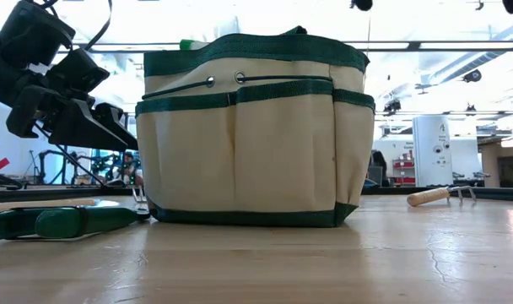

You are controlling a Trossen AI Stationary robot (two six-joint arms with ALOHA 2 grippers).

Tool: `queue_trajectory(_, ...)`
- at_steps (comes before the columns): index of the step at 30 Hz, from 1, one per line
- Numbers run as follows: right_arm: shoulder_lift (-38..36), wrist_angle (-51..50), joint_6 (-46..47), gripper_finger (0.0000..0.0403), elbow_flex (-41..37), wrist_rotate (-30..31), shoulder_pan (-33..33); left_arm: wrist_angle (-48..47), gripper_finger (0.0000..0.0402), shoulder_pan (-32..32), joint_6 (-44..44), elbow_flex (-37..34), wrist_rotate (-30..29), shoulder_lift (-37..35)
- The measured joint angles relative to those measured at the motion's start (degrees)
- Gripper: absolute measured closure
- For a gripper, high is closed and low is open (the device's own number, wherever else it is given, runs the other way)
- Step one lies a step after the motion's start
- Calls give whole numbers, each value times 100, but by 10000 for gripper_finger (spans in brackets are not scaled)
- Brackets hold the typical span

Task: Pick & Place Garden tools in Gardening bag
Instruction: Put the red gloves into the white gardening bag

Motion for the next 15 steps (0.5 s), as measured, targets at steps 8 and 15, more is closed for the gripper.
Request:
queue_trajectory(8, 659, 987, -73, 349, 0, 459, -50, 0, 161, 2, 0, 0, -1, 0)
queue_trajectory(15, 1402, 1944, -133, 349, 2, 474, -133, 0, 161, 2, 1, 0, 0, 0)
